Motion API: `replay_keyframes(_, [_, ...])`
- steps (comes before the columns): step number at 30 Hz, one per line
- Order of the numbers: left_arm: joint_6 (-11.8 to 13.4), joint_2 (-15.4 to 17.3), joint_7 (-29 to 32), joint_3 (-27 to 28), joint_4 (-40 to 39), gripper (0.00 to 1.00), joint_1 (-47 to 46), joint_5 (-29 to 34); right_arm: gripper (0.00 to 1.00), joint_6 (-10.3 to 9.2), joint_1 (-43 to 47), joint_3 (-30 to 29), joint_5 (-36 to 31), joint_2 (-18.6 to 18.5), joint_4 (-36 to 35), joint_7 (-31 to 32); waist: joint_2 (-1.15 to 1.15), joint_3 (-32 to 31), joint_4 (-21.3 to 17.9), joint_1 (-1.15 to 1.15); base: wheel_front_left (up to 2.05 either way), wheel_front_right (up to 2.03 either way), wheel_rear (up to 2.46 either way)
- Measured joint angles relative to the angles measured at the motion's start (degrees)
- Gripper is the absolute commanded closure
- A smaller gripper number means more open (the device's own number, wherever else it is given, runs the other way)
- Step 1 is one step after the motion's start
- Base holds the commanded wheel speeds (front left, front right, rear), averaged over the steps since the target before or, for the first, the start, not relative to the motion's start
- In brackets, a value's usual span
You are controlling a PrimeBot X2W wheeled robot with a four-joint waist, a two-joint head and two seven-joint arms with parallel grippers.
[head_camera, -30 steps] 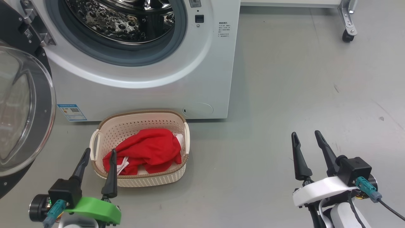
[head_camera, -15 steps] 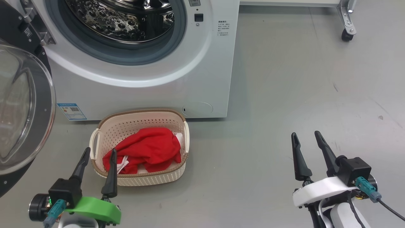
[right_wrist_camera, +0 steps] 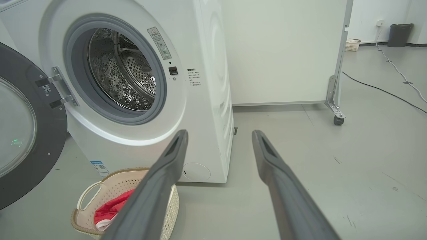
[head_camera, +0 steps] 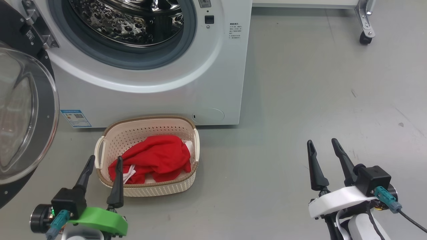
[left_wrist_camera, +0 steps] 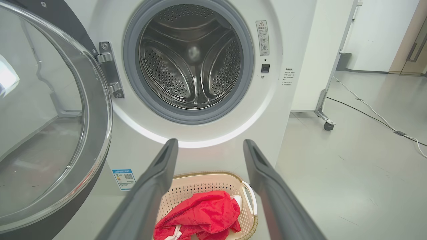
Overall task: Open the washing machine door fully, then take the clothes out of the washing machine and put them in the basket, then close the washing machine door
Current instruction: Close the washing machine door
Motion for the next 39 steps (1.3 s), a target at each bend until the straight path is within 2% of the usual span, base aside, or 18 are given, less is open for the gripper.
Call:
replay_keyframes(21, [0.00, -0.02, 0.00, -1.13, 0.08, 0.00, 0.00, 0.52, 0.00, 0.01, 0.01, 0.15, 0.00, 0.00, -0.20, 0.00, 0.00, -0.09, 0.78, 0.00, 0.00, 0.00, 0.00])
replay_keyframes(30, [0.18, -0.02, 0.00, -2.38, 0.04, 0.00, -0.12, 0.40, 0.00, 0.07, 0.01, 0.52, -0.60, -0.01, -1.22, 0.00, 0.00, 1.07, 4.03, 0.00, 0.00, 0.00, 0.00])
replay_keyframes(39, [0.93, -0.03, 0.00, -2.93, -0.58, 0.00, -0.21, -1.07, 0.00, 0.09, -0.34, 1.57, -1.15, -0.12, -1.55, 0.00, 0.00, 2.61, 9.55, 0.00, 0.00, 0.00, 0.00])
